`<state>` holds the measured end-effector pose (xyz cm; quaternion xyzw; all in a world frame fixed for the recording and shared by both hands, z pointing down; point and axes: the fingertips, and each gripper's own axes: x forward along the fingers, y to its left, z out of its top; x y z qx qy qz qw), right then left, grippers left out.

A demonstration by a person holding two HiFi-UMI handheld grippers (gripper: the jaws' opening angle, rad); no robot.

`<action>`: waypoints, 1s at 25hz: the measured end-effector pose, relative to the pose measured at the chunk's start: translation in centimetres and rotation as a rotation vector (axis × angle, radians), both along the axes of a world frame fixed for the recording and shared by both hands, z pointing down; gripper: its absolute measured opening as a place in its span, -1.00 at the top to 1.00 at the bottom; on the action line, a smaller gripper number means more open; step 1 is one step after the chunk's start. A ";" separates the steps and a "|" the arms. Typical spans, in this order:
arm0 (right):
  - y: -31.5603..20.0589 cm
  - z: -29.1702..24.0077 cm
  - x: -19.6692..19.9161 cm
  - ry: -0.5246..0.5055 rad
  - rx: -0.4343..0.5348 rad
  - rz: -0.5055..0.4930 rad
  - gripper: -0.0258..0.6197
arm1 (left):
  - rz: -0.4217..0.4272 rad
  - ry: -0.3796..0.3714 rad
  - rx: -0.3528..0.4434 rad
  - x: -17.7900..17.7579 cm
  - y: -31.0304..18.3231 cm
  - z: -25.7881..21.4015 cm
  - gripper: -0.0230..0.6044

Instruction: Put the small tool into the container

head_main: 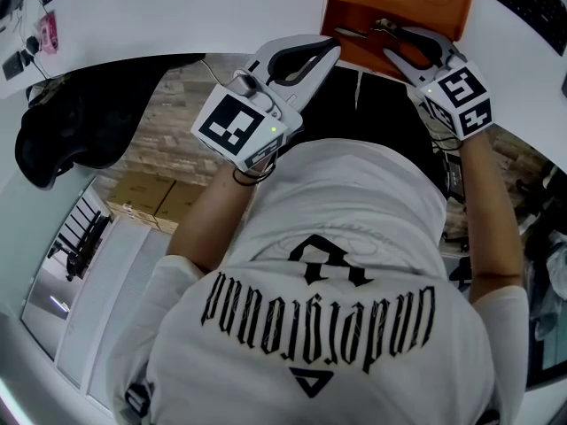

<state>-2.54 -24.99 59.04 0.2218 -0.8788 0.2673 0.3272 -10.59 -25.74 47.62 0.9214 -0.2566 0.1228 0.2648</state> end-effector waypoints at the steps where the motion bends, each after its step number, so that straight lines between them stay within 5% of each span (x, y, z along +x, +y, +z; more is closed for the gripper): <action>1: 0.0 -0.2 0.0 0.001 0.003 0.000 0.47 | 0.000 0.001 0.004 0.0 0.0 -0.2 0.88; 13: -2.6 -6.7 -0.9 -0.014 0.151 0.028 0.48 | -0.007 0.020 0.089 -0.5 -0.9 -3.8 0.88; 25: -5.5 -22.3 -2.1 -0.117 0.451 0.085 0.72 | -0.061 0.042 0.289 -3.3 -3.8 -14.0 0.88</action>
